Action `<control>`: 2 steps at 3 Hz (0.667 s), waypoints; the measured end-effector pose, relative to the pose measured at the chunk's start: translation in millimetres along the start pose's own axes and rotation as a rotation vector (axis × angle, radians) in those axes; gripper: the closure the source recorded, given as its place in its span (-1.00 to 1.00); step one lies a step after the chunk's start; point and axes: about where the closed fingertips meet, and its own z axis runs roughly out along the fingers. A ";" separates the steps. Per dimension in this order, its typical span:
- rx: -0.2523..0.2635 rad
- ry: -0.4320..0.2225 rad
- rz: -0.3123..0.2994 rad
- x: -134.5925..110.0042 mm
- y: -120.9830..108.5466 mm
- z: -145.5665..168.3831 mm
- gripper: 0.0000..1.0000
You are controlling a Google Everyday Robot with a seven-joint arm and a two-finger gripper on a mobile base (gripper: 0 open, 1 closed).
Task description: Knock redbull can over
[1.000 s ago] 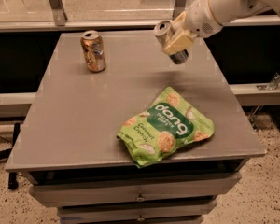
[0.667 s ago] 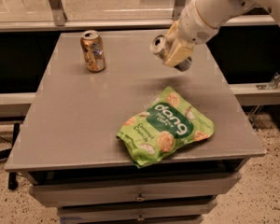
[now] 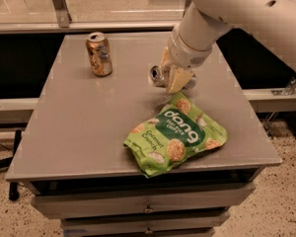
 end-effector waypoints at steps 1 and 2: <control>-0.037 0.026 -0.034 -15.2 7.6 14.3 0.61; -0.070 0.039 -0.052 -26.3 10.9 23.4 0.16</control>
Offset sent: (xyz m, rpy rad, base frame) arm -0.0157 0.0422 -0.0294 -0.1101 0.0648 0.0630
